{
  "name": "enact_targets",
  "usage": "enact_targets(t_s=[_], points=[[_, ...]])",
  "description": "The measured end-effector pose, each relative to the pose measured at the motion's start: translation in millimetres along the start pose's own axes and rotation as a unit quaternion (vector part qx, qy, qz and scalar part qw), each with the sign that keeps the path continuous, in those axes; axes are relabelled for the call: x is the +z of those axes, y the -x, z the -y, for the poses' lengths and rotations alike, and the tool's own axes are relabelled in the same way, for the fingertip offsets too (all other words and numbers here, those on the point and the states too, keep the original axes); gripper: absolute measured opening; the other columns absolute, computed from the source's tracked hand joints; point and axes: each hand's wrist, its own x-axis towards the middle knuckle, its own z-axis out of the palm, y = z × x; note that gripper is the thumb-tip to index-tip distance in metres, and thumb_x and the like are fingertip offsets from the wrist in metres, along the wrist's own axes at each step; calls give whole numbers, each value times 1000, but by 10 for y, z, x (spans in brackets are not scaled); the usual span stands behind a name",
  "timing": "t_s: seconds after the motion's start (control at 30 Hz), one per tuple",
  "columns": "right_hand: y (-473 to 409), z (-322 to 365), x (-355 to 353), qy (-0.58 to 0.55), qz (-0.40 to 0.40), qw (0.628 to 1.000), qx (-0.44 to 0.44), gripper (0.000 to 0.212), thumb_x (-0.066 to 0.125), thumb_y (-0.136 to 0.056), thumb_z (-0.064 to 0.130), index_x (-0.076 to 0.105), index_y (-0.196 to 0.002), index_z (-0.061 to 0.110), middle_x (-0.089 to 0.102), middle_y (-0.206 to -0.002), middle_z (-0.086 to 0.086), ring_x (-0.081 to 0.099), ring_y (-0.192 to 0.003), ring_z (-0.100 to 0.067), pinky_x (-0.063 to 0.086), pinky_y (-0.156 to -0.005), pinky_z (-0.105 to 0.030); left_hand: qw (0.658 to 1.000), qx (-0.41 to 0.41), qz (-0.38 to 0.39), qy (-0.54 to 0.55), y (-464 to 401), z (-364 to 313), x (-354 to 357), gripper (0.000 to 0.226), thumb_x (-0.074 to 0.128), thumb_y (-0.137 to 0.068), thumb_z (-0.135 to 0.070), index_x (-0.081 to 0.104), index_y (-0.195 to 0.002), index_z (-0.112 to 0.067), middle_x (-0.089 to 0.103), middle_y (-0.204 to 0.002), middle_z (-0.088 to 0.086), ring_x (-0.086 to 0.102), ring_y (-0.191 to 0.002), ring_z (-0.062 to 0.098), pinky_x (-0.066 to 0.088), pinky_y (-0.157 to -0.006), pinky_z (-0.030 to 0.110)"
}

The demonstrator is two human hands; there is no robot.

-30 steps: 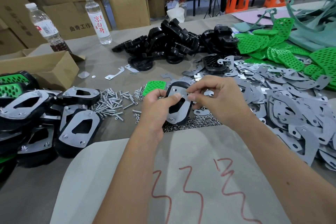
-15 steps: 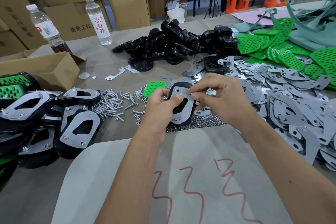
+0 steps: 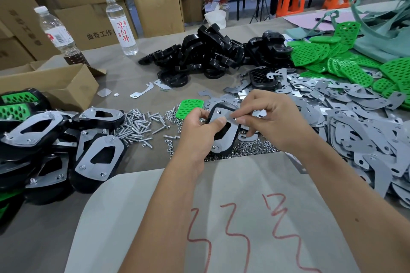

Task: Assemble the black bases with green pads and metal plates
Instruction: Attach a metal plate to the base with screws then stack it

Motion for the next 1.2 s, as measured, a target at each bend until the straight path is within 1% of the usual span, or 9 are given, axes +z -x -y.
enact_targets(t_s=[0.13, 0.27, 0.43, 0.57, 0.73, 0.83, 1.0, 1.13, 1.2], points=[[0, 13, -18, 19, 5, 1000, -12, 19, 80, -83, -7, 83, -87, 11, 64, -84, -2, 63, -71, -19, 59, -59, -29, 1000, -7, 10, -14, -3, 2, -5, 15, 72, -95, -11, 61, -105, -7, 75, -90, 8, 67, -73, 19, 51, -61, 25], [5, 29, -45, 35, 23, 999, -8, 20, 79, -85, -5, 84, -88, 14, 64, -85, 1, 61, -70, -10, 55, -59, -22, 1000, -10, 12, -23, -8, 2, -11, 11, 72, -95, -11, 61, -95, -13, 74, -86, 6, 67, -65, 13, 49, -52, 20], [21, 47, -71, 22, 38, 999, 0, 22, 78, -86, -5, 84, -87, 17, 64, -88, -1, 59, -66, -5, 49, -57, -15, 1000, -17, 15, -16, -15, 12, -2, 11, 72, -94, -12, 62, -95, -14, 76, -89, 8, 68, -75, 22, 52, -69, 34], [13, 20, -73, 20, 24, 1000, 5, 17, 82, -83, -2, 84, -87, 14, 65, -84, 3, 59, -64, -6, 49, -57, -18, 1000, -13, 13, -14, -18, 19, -1, 12, 74, -93, -13, 62, -95, -13, 75, -86, 6, 67, -76, 22, 51, -72, 35], [-4, -23, -60, 53, -13, 999, 2, 12, 92, -74, 12, 81, -78, 13, 66, -81, -4, 58, -65, -16, 49, -55, -28, 1000, -12, 14, -18, -6, 15, 19, 13, 74, -92, -11, 62, -91, -15, 74, -78, 1, 68, -68, 17, 52, -61, 28], [3, -31, -27, 61, -26, 998, -11, 8, 89, -80, 12, 82, -81, 15, 65, -81, -2, 58, -65, -14, 48, -54, -27, 1000, -14, 10, -1, 0, 4, 26, 12, 73, -93, -10, 61, -95, -13, 73, -82, 4, 66, -72, 20, 50, -68, 32], [4, -8, 59, 0, -79, 997, 2, 11, 75, -92, 5, 81, -92, 15, 71, -88, -3, 64, -53, -23, 48, -47, -22, 999, -20, -25, 45, -9, 13, 45, 14, 72, -93, -11, 58, -97, -11, 70, -89, 8, 64, -79, 24, 50, -75, 37], [6, -38, 56, 15, -104, 994, 35, 21, 75, -91, -1, 81, -92, 18, 73, -81, 1, 72, -59, -23, 47, -47, -15, 996, -6, -71, 51, -34, 45, 71, 16, 73, -93, -12, 57, -92, -12, 69, -84, 3, 65, -69, 15, 52, -59, 23], [10, -37, 98, 56, -86, 995, 22, 20, 77, -87, -5, 81, -90, 14, 71, -81, -3, 72, -64, -20, 55, -55, -21, 995, 20, -93, 18, -44, 66, 100, 15, 73, -92, -13, 58, -92, -13, 71, -89, 4, 65, -72, 16, 52, -62, 25]])
